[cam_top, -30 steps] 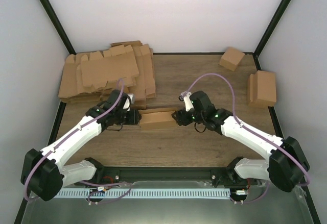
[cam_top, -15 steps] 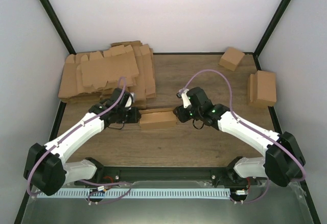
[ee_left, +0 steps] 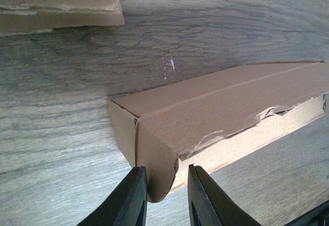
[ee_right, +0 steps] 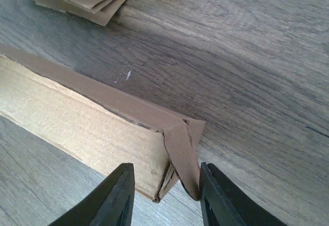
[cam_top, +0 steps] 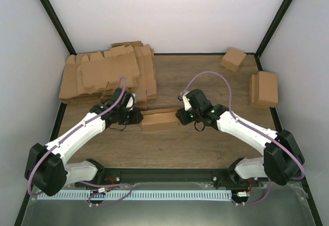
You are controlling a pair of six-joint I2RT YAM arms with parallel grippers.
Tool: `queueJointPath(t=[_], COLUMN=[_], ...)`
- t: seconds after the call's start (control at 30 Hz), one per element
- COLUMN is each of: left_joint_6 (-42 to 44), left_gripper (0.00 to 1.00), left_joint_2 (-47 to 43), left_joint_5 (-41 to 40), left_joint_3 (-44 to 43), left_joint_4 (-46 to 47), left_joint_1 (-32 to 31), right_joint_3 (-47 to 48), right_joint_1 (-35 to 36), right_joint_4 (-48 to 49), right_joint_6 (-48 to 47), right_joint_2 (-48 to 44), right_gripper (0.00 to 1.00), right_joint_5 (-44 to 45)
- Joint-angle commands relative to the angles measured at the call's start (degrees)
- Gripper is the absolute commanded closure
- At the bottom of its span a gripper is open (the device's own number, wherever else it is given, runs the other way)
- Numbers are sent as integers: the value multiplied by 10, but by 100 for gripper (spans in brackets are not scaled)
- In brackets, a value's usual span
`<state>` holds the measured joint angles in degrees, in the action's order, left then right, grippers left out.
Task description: Fold the paper box
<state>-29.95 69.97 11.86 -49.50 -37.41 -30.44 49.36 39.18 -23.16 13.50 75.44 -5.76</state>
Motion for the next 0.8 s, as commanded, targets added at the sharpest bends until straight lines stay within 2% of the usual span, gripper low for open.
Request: queueJointPath(t=[0.0, 0.07, 0.43, 0.77], left_joint_6=[-16, -18, -47, -82], left_gripper=[76, 76, 76, 77], left_joint_2=[6, 7, 8, 6], left_joint_5=[20, 21, 58, 86], left_joint_3=[-15, -16, -10, 8], left_joint_4=[-2, -4, 14, 44], left_joint_1=[-2, -2, -2, -2], right_joint_3=[25, 26, 28, 34], right_joint_1=[-1, -1, 1, 6], right_joint_4=[-3, -3, -7, -11], right_joint_6=[7, 9, 27, 63], right_joint_2=[5, 5, -1, 8], right_gripper=[67, 71, 83, 88], right_joint_5=[-8, -13, -51, -70])
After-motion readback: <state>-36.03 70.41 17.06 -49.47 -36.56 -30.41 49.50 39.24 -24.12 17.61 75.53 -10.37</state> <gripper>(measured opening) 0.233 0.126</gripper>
